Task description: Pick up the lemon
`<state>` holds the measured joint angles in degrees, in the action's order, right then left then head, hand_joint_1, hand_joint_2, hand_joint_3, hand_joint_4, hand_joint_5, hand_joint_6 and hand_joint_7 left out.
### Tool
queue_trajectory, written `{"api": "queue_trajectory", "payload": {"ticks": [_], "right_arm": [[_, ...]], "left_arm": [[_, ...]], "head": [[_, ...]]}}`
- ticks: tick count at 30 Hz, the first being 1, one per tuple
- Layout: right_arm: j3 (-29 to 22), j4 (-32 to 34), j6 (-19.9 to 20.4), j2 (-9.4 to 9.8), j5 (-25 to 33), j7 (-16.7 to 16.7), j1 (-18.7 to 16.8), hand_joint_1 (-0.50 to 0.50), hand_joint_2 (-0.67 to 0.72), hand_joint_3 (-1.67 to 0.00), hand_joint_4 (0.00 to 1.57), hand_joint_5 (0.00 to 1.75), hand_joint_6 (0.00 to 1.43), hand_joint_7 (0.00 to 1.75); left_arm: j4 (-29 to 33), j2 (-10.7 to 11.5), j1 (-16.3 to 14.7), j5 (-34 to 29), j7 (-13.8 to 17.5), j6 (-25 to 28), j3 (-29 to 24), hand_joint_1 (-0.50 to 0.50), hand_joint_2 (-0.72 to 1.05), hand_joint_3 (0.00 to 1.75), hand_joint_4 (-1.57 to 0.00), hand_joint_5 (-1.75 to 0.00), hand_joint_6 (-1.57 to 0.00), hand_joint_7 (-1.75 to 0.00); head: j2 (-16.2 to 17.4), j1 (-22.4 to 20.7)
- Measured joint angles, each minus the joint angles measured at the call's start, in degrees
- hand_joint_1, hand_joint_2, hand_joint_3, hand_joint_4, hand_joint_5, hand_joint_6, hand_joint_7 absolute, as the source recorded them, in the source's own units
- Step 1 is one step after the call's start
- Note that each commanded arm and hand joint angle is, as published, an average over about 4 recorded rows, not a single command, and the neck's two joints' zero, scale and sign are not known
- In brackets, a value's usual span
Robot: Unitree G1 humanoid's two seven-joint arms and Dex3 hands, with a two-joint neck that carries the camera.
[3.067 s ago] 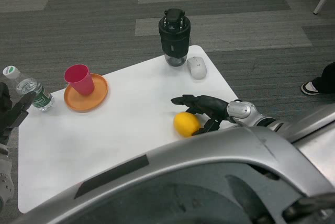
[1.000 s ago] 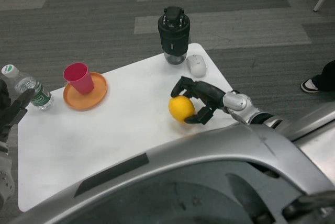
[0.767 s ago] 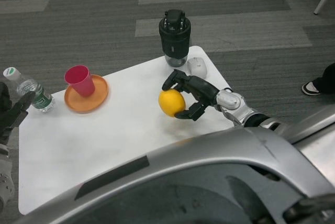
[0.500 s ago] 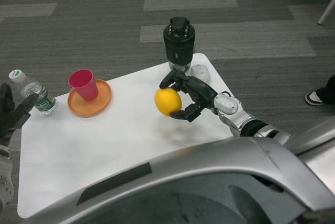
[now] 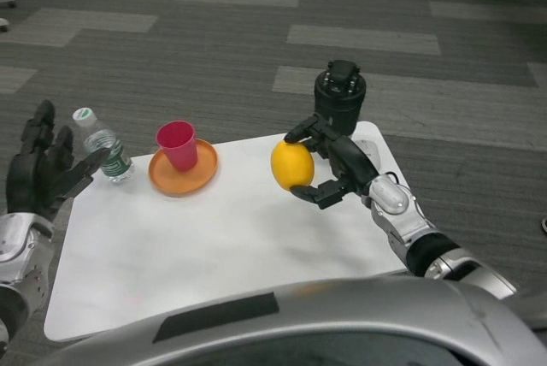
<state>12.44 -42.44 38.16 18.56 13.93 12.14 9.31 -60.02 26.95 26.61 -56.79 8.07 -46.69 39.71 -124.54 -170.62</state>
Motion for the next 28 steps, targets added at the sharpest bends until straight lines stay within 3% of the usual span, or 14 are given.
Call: {"api": "queue_trajectory", "payload": {"ticks": [7,21,28], "right_arm": [[-0.05,0.74,0.0,-0.3,0.65,-1.66,0.69,0.08,-0.6,-1.11,0.26,1.75,0.24,1.47],[-0.05,1.53,0.0,-0.29,0.75,-1.82,1.48,0.08,-0.56,-1.11,0.26,1.75,0.26,1.47],[-0.07,1.53,0.0,-0.29,0.75,-1.83,1.48,0.08,-0.6,-1.11,0.26,1.75,0.26,1.47]], "left_arm": [[-0.02,-1.16,0.0,0.0,0.0,0.0,-0.04,0.5,0.78,0.09,0.0,0.0,0.0,0.0],[-0.05,-1.28,-0.01,0.0,0.0,0.01,-0.05,0.5,0.78,0.09,0.0,0.0,0.0,0.0],[-0.05,-1.28,-0.01,0.0,0.0,0.01,-0.06,0.5,0.78,0.09,0.0,0.0,0.0,0.0]], "head": [[-0.61,-5.53],[-0.28,-6.47],[-0.22,-6.95]]}}
